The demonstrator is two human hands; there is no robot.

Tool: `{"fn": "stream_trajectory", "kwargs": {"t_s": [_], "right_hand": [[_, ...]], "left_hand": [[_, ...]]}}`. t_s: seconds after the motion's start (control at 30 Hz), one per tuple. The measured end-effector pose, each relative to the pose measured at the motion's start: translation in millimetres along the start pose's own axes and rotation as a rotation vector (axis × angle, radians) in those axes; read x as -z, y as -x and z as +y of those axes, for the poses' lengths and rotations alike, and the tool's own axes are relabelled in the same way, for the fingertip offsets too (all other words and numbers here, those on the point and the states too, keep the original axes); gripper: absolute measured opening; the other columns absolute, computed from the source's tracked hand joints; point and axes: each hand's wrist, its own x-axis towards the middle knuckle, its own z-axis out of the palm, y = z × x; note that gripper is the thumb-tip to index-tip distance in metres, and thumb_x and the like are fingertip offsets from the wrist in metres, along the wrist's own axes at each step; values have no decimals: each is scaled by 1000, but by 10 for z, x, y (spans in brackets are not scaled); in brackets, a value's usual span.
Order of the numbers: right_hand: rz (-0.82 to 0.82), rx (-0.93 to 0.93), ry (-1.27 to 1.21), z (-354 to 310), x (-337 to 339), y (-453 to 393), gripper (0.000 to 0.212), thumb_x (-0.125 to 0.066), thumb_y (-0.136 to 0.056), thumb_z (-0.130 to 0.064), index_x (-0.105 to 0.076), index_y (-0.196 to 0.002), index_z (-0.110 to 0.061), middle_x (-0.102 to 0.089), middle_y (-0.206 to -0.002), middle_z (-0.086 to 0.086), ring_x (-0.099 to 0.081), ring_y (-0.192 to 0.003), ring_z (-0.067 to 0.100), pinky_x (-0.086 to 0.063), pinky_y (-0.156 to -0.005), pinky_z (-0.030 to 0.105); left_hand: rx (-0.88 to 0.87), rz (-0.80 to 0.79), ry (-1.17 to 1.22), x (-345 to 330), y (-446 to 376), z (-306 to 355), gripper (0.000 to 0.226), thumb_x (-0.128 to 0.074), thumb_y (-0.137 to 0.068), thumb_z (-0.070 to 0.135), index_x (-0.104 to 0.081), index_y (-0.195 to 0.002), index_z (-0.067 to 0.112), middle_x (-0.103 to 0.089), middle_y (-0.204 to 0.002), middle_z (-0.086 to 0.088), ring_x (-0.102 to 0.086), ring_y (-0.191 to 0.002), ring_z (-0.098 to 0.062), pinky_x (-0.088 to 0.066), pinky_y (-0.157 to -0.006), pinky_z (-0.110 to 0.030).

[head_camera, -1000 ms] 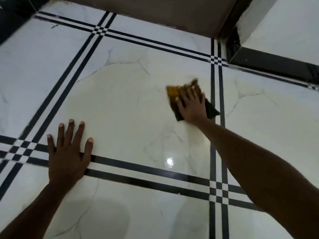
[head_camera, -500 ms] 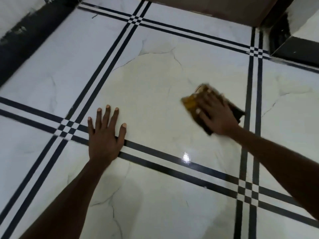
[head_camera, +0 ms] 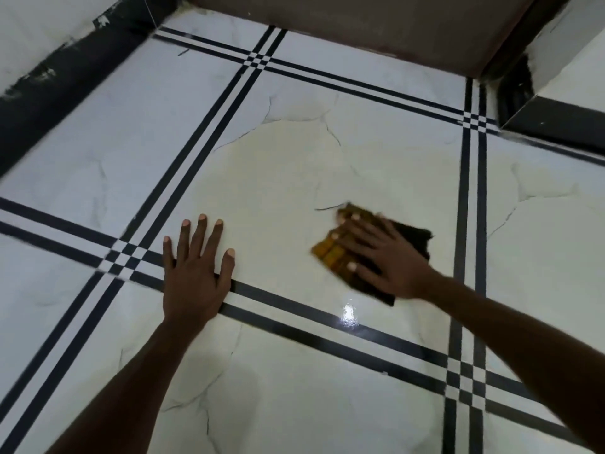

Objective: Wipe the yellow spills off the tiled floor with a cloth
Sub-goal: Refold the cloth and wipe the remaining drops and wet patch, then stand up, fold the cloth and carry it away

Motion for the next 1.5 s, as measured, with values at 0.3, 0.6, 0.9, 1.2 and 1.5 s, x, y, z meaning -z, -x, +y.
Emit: {"fn": "stream_trajectory", "kwargs": {"t_s": [0.3, 0.6, 0.9, 1.2, 1.5], "right_hand": [[119, -431, -177, -273, -53, -1636, 70, -17, -101, -55, -37, -162, -26, -25, -174, 7, -14, -163, 32, -2, -128, 63], [496, -602, -1222, -913, 186, -791, 36, -38, -113, -28, -57, -143, -26, -61, -146, -3, -55, -138, 12, -42, -122, 42], [495, -990, -1380, -715, 434, -556, 33, -61, -105, -21, -59, -137, -21, -62, -133, 3, -69, -106, 14, -60, -101, 36], [21, -995, -1922, -1072, 1219, -538, 67, -47, -102, -64, -59, -139, -9, -67, -138, 14, -64, -129, 33, -51, -111, 45], [259, -816, -2437, -1866, 3737, -251, 42, -54, -104, -44, -62, -139, -22, -65, -144, 11, -58, -138, 35, -53, -104, 51]], "left_hand": [[6, -26, -10, -22, 2, -12, 66, -20, -106, 57, -23, -164, 28, -16, -174, -1, -3, -163, -23, -5, -130, -57], [58, -100, 205, 71, -127, 830, 67, -46, -97, 66, -62, -132, 10, -41, -162, -15, -21, -158, -33, -23, -125, -55], [394, -290, 792, 508, -503, 1360, 22, -63, -100, 29, -52, -105, 10, -61, -103, -13, -59, -94, -24, -50, -82, -38], [345, -416, 1052, 2012, -673, 1689, 29, -59, -104, 30, -53, -128, 16, -67, -116, -12, -67, -102, -18, -56, -71, -22], [439, -421, 1142, 4708, -786, 1967, 18, -64, -100, 19, -63, -116, 14, -71, -103, -7, -69, -96, -19, -55, -73, -28]]}}
